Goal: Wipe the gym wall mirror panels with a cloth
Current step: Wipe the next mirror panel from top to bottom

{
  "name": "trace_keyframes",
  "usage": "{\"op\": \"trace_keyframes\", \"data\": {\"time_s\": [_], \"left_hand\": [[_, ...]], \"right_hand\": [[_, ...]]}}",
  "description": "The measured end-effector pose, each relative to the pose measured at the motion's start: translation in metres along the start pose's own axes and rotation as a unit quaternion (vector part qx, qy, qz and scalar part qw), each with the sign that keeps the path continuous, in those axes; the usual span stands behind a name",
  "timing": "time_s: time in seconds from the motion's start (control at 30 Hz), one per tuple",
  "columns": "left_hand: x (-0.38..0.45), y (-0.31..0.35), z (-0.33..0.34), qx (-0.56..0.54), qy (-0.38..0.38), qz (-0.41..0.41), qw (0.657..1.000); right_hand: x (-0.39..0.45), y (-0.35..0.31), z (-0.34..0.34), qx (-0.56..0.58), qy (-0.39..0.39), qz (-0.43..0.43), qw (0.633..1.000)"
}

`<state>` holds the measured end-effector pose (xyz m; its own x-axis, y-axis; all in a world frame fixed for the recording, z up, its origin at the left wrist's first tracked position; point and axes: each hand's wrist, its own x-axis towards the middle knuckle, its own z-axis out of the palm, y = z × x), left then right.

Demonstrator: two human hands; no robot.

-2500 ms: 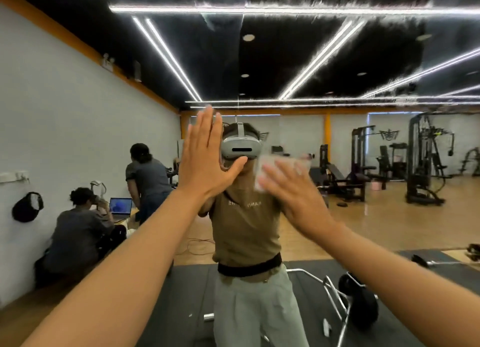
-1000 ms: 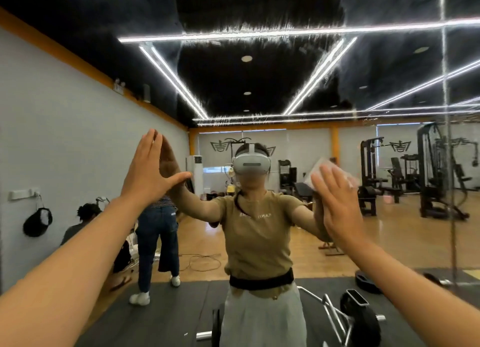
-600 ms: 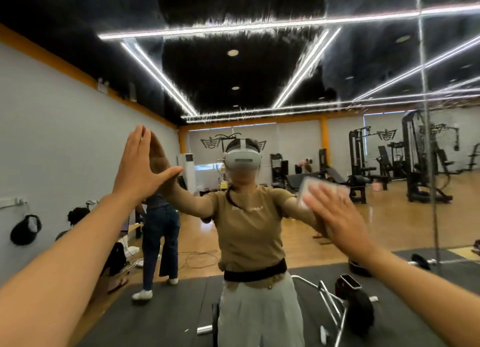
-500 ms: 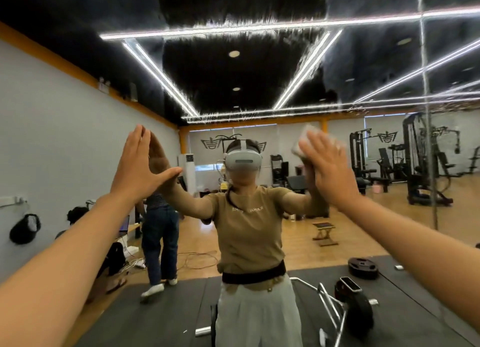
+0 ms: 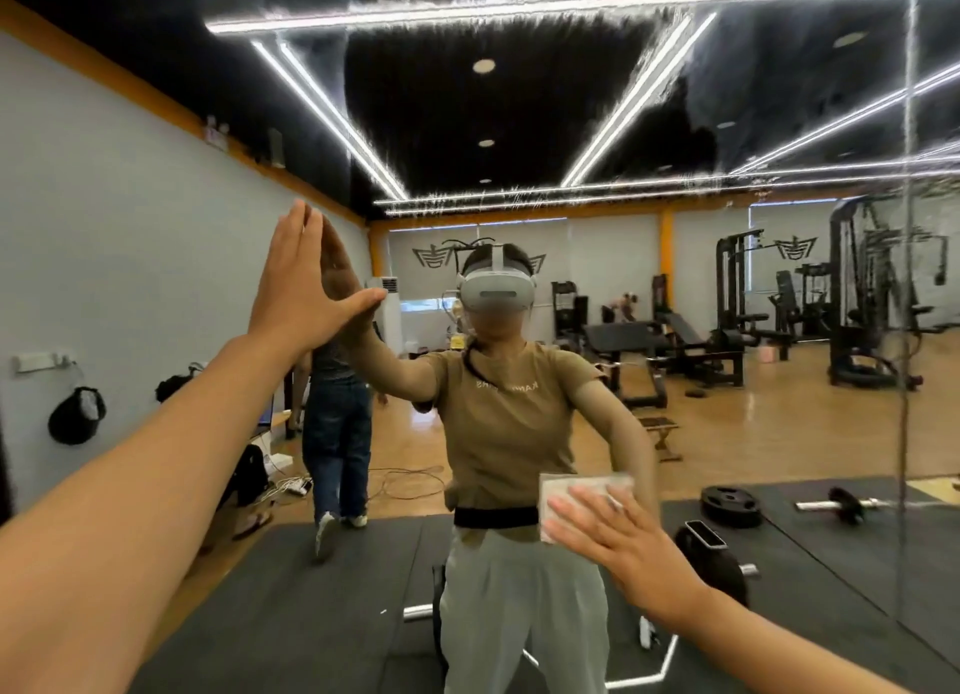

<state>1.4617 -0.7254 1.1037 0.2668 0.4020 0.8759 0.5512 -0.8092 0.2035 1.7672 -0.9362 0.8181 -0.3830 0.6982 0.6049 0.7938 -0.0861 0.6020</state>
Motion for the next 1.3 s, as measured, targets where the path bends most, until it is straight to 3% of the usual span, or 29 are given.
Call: {"op": "trace_keyframes", "data": {"time_s": [0.13,0.23,0.37,0.53,0.6,0.73,0.83,0.97,1.03,1.13,1.23,1.3], "left_hand": [[0.0,-0.002,0.003,0.008,0.004,0.004,1.0],[0.0,-0.004,0.003,0.009,0.011,0.009,1.0],[-0.001,-0.004,0.002,0.01,0.009,0.011,1.0],[-0.002,-0.002,-0.001,0.015,0.015,0.016,1.0],[-0.002,-0.002,-0.001,0.018,0.015,0.017,1.0],[-0.002,-0.004,0.0,0.024,0.017,0.022,0.999],[-0.001,-0.007,0.001,0.029,0.019,0.028,0.999],[0.001,-0.014,-0.001,0.036,0.016,0.045,0.998],[0.003,-0.02,-0.006,0.039,-0.002,0.064,0.997],[0.005,-0.03,-0.015,0.046,-0.031,0.094,0.994],[0.005,-0.036,-0.023,0.059,-0.054,0.118,0.99],[0.005,-0.038,-0.025,0.065,-0.059,0.124,0.988]], "right_hand": [[0.039,0.035,-0.028,-0.005,0.012,-0.037,0.999],[0.112,0.084,-0.066,0.012,0.087,0.052,0.995],[0.218,0.126,-0.126,0.044,0.185,0.2,0.961],[0.262,0.086,-0.118,0.12,0.268,0.215,0.931],[0.246,0.05,-0.087,0.113,0.252,0.158,0.948],[0.174,-0.025,-0.015,0.088,0.139,-0.051,0.985],[0.133,-0.049,0.009,0.026,0.056,-0.182,0.981],[0.153,-0.015,-0.008,0.003,0.015,-0.282,0.959],[0.187,0.013,-0.033,0.018,0.06,-0.24,0.969],[0.254,0.06,-0.086,0.023,0.137,-0.067,0.988],[0.304,0.085,-0.125,0.042,0.204,0.106,0.972],[0.318,0.079,-0.128,0.058,0.233,0.156,0.958]]}}
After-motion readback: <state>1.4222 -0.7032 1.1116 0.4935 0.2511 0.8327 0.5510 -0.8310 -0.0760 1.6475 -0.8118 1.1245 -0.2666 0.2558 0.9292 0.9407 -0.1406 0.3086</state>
